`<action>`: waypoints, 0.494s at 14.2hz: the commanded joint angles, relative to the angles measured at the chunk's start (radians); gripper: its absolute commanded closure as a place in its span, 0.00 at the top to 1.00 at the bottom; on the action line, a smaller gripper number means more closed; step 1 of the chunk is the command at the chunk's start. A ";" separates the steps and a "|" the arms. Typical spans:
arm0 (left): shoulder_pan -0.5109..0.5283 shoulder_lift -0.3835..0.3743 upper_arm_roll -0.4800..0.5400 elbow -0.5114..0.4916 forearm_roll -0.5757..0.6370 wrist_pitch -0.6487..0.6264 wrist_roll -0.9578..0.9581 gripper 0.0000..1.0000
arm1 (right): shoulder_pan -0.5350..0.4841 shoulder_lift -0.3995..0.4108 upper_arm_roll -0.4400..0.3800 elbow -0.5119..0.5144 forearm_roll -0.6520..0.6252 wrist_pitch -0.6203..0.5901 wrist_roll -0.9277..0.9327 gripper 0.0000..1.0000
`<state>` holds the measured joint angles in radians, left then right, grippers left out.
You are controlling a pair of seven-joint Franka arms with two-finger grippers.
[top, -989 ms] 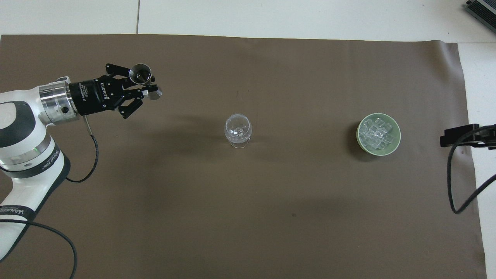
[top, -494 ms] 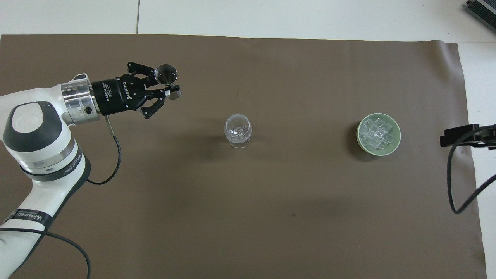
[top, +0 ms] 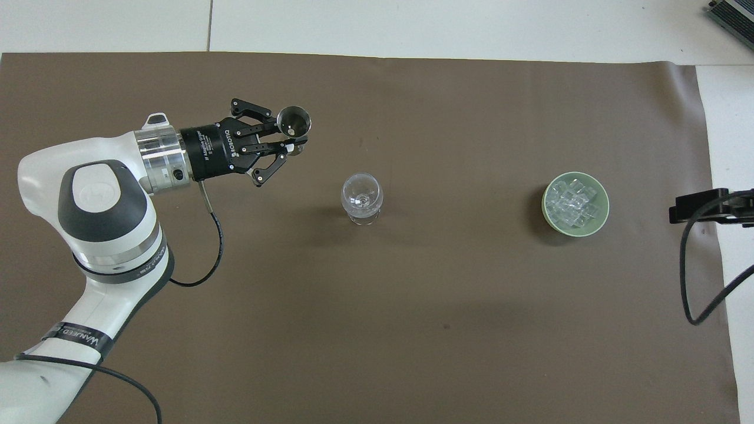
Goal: Pour wine and add ice with both arms
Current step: 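Lift the silver jigger with the left gripper toward the wine glass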
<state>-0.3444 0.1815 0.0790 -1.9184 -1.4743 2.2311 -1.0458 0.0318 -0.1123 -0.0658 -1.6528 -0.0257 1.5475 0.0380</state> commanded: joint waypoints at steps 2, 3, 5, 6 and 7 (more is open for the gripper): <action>-0.067 -0.045 0.015 -0.044 0.058 0.071 0.018 0.00 | -0.013 -0.026 0.008 -0.025 0.017 -0.004 -0.026 1.00; -0.077 -0.045 0.015 -0.045 0.068 0.079 0.024 0.00 | -0.013 -0.026 0.008 -0.027 0.017 -0.004 -0.026 1.00; -0.094 -0.042 0.015 -0.045 0.112 0.111 0.033 0.00 | -0.013 -0.026 0.008 -0.027 0.017 -0.004 -0.026 1.00; -0.112 -0.042 0.015 -0.047 0.133 0.125 0.038 0.00 | -0.013 -0.026 0.008 -0.027 0.017 -0.004 -0.026 1.00; -0.114 -0.042 0.015 -0.054 0.138 0.128 0.047 0.00 | -0.013 -0.026 0.008 -0.027 0.017 -0.004 -0.026 1.00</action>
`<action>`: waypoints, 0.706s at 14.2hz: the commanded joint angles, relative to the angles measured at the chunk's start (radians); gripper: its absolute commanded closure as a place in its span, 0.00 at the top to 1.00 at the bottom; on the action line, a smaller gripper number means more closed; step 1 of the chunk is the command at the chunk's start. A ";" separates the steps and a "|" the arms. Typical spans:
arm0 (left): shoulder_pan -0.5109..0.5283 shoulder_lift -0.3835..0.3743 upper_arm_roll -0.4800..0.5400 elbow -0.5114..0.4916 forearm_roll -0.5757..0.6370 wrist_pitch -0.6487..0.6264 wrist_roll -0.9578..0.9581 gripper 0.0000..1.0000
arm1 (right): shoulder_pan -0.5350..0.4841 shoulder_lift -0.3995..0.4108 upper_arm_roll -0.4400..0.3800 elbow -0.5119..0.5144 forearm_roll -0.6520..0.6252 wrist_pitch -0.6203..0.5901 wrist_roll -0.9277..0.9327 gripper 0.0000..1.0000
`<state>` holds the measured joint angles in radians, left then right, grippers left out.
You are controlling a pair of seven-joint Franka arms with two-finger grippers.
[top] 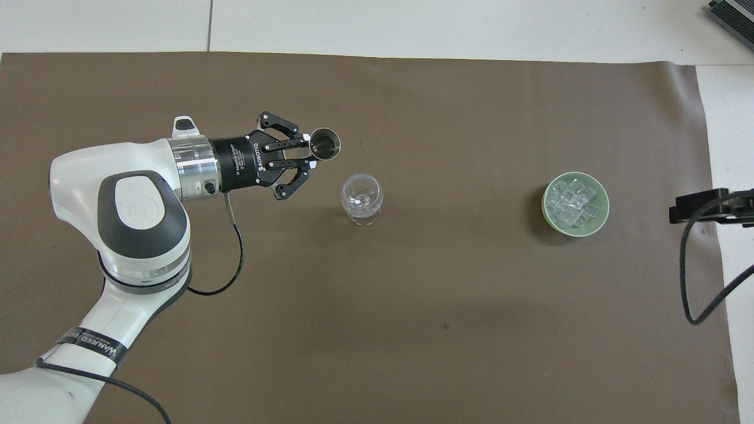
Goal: Pour wine and add ice with both arms
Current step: 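Tilt the jigger over the wine glass with the left gripper to pour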
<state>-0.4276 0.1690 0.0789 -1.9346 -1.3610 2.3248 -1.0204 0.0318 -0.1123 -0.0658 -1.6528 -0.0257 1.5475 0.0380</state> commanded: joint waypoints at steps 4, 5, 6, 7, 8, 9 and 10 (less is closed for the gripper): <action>-0.033 -0.032 0.015 -0.044 0.043 0.039 0.066 0.00 | -0.013 -0.026 0.008 -0.025 0.017 -0.004 -0.026 1.00; -0.043 -0.034 0.015 -0.044 0.069 0.048 0.068 0.00 | -0.012 -0.026 0.008 -0.025 0.017 -0.004 -0.026 1.00; -0.056 -0.034 0.015 -0.044 0.092 0.062 0.069 0.00 | -0.013 -0.026 0.008 -0.027 0.017 -0.004 -0.026 1.00; -0.057 -0.034 0.015 -0.044 0.108 0.074 0.069 0.00 | -0.013 -0.026 0.008 -0.025 0.017 -0.004 -0.026 1.00; -0.065 -0.034 0.015 -0.044 0.112 0.085 0.069 0.00 | -0.012 -0.026 0.008 -0.027 0.017 -0.004 -0.026 1.00; -0.072 -0.034 0.015 -0.044 0.121 0.109 0.069 0.00 | -0.013 -0.026 0.008 -0.025 0.017 -0.004 -0.026 1.00; -0.089 -0.034 0.015 -0.044 0.147 0.134 0.071 0.00 | -0.013 -0.026 0.008 -0.025 0.017 -0.004 -0.026 1.00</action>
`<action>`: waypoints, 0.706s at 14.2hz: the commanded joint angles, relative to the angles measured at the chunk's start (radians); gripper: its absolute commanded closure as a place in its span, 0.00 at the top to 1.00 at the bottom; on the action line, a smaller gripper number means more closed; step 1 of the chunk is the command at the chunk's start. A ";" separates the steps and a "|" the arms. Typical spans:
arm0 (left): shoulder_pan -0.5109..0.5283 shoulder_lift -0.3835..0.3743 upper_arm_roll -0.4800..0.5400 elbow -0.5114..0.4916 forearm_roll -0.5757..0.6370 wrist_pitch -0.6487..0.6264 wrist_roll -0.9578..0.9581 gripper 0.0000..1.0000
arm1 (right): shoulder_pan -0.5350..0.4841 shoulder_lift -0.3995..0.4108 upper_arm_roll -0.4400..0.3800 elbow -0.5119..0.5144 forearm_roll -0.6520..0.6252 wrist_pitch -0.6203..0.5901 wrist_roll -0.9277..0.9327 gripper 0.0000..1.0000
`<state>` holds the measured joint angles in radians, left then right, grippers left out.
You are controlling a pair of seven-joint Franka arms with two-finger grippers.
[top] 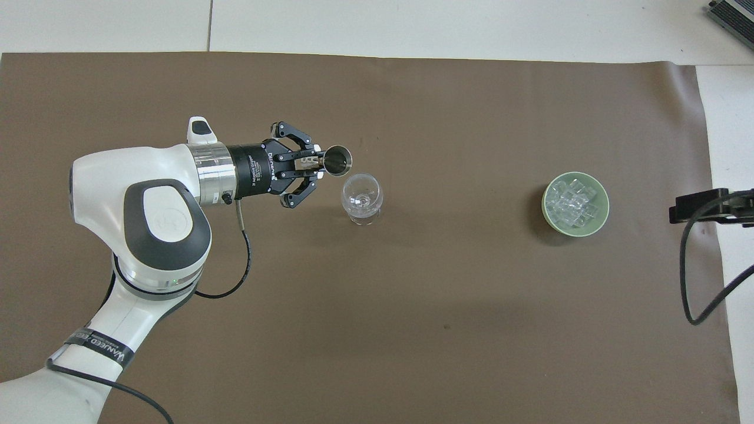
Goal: Pour wine and add ice with both arms
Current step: 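Tilt the jigger over the wine glass with the left gripper to pour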
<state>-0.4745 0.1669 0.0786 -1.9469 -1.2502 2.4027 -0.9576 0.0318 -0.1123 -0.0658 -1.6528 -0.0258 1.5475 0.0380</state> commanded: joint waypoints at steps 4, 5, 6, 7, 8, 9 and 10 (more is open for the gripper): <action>-0.058 -0.047 0.015 -0.046 0.119 0.064 0.029 0.00 | -0.026 -0.023 0.009 -0.022 0.017 -0.001 -0.027 1.00; -0.058 -0.047 0.016 -0.046 0.145 0.064 0.030 0.00 | -0.029 -0.020 0.009 -0.022 0.017 0.009 -0.026 1.00; -0.058 -0.049 0.016 -0.046 0.170 0.067 0.030 0.00 | -0.035 -0.015 0.011 -0.021 0.017 0.014 -0.030 1.00; -0.058 -0.049 0.016 -0.046 0.181 0.078 0.030 0.00 | -0.036 -0.010 0.014 -0.018 0.015 0.016 -0.030 1.00; -0.058 -0.050 0.016 -0.046 0.181 0.088 0.030 0.00 | -0.036 -0.007 0.020 -0.018 0.017 0.029 -0.024 1.00; -0.059 -0.052 0.016 -0.052 0.184 0.099 0.030 0.00 | -0.036 -0.006 0.023 -0.019 0.017 0.049 -0.018 1.00; -0.059 -0.066 0.016 -0.064 0.199 0.124 0.030 0.00 | -0.041 0.006 0.020 -0.018 0.017 0.049 -0.015 1.00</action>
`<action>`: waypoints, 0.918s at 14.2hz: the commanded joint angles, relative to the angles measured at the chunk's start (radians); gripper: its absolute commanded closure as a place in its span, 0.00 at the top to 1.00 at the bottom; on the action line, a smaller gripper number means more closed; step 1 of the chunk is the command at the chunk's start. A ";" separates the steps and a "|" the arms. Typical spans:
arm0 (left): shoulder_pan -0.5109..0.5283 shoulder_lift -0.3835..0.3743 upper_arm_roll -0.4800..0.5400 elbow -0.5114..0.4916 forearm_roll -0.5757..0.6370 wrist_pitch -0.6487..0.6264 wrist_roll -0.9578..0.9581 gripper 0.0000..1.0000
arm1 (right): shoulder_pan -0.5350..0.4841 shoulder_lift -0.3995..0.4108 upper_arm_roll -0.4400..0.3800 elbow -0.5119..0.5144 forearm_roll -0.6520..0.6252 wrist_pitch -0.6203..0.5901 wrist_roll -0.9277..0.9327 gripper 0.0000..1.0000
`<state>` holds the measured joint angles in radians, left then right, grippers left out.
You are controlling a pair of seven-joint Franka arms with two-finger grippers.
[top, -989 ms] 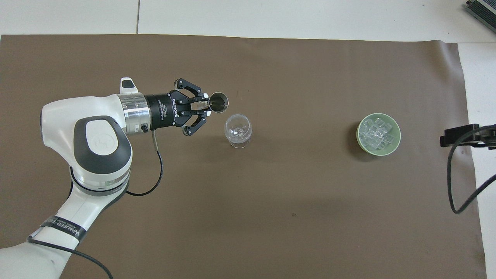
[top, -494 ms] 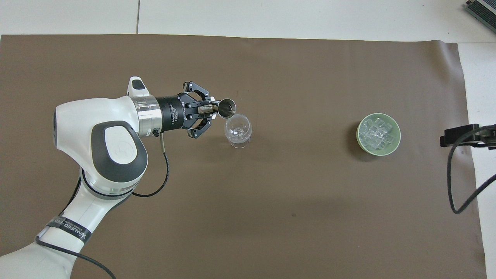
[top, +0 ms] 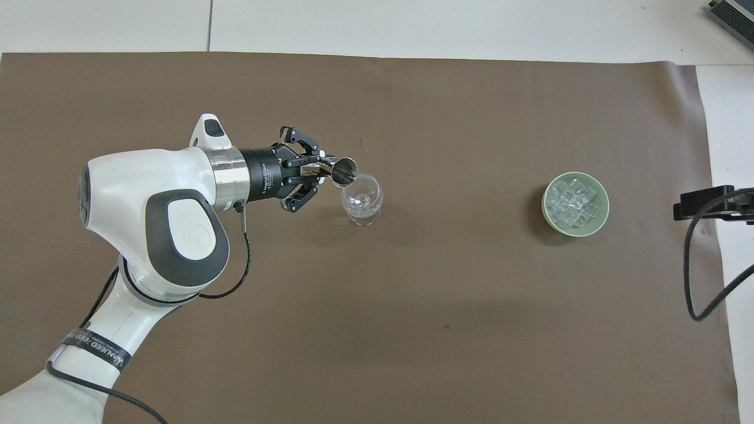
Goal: Pour wine and add ice with both arms
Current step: 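Tilt the jigger over the wine glass with the left gripper to pour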
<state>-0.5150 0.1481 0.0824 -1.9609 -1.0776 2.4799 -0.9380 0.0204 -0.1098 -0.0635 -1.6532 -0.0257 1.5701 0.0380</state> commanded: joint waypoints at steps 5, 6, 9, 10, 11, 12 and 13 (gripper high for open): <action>-0.077 -0.074 0.013 -0.104 0.051 0.183 0.010 0.00 | -0.037 0.090 0.005 0.074 0.020 -0.010 -0.013 1.00; -0.077 -0.074 0.011 -0.104 0.089 0.186 0.011 0.00 | -0.040 0.090 0.010 0.076 0.020 -0.010 -0.010 1.00; -0.085 -0.074 0.013 -0.104 0.156 0.186 0.010 0.00 | -0.037 0.044 0.013 0.049 0.015 0.019 0.055 1.00; -0.085 -0.074 0.013 -0.104 0.175 0.186 0.010 0.00 | -0.037 0.041 0.013 0.046 0.017 0.019 0.056 1.00; -0.085 -0.074 0.013 -0.104 0.180 0.195 0.008 0.00 | -0.037 0.042 0.013 0.046 0.017 0.019 0.054 1.00; -0.085 -0.074 0.013 -0.104 0.182 0.218 0.008 0.00 | -0.034 0.042 0.014 0.047 0.017 0.022 0.056 1.00; -0.085 -0.074 0.013 -0.104 0.182 0.232 0.008 0.00 | -0.030 0.042 0.016 0.046 0.015 0.036 0.056 1.00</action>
<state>-0.5758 0.1058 0.0793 -2.0302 -0.9156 2.6669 -0.9308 0.0033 -0.0606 -0.0633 -1.5989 -0.0257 1.5798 0.0770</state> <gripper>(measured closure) 0.789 0.000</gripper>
